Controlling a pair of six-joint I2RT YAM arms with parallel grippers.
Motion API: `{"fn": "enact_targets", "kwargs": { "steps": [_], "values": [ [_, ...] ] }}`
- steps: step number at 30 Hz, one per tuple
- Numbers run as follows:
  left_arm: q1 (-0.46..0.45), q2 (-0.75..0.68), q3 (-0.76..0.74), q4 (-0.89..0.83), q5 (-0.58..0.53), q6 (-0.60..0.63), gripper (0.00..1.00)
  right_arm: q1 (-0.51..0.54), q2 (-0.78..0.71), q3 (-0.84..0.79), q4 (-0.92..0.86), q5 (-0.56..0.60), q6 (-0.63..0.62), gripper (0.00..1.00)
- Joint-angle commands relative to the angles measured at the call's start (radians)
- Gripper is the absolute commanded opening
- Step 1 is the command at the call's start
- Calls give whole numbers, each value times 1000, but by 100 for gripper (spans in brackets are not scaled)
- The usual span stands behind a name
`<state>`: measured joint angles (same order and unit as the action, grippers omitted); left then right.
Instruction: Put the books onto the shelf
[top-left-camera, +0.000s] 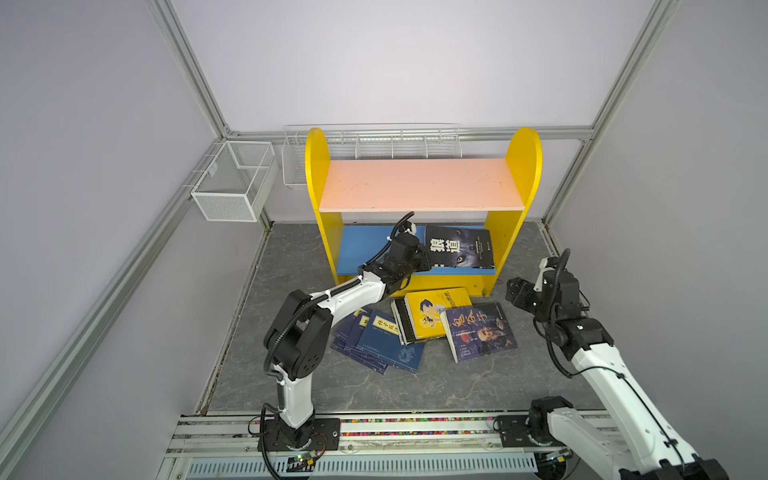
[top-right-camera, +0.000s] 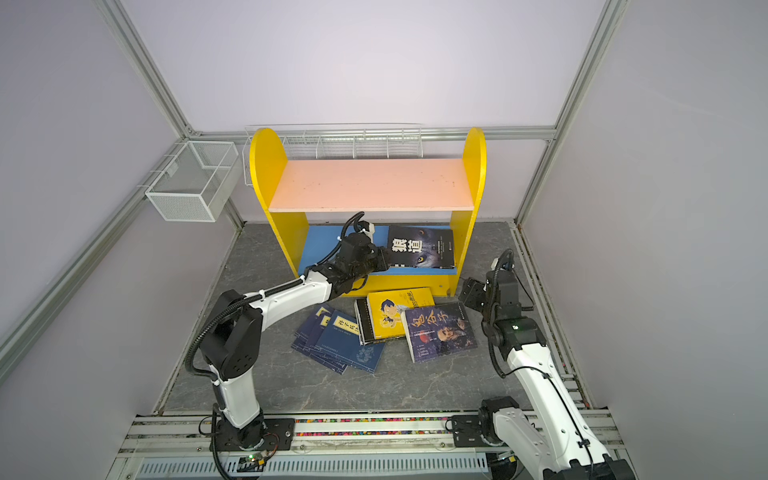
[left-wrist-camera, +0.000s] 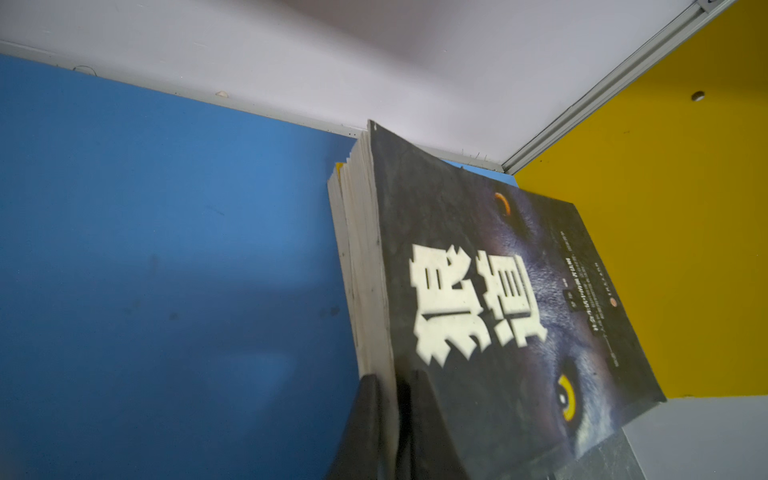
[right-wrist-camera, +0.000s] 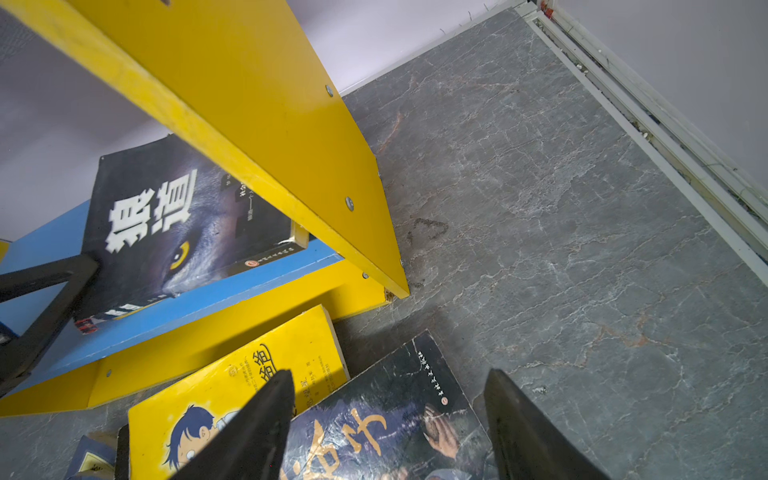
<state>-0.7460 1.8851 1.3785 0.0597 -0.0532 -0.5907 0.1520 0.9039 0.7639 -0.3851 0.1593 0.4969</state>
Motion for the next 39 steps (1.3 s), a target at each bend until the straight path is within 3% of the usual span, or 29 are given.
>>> {"fn": "enact_targets", "kwargs": {
  "steps": [1, 10, 15, 19, 24, 29, 39],
  "values": [
    [-43, 43, 17, -72, -3, -16, 0, -1, -19, -6, 3, -29, -34, 75],
    [-58, 44, 27, -84, -35, -40, 0, 41, 5, -2, 70, -192, -69, 68],
    [-62, 24, 19, -74, -35, -47, 0, 180, 52, 8, 105, -167, -60, 46],
    [-63, -3, -1, -64, -37, -54, 2, 266, 121, 41, 118, -111, -69, 34],
    [-64, -86, -68, -34, -85, -63, 38, 310, 245, 133, 123, -75, -86, 29],
    [-62, -169, -132, -18, -174, -64, 60, 314, 359, 229, 95, -32, -80, 27],
    [-63, -296, -332, -86, -444, -259, 62, 314, 505, 333, 85, -1, -67, 25]
  ]
}}
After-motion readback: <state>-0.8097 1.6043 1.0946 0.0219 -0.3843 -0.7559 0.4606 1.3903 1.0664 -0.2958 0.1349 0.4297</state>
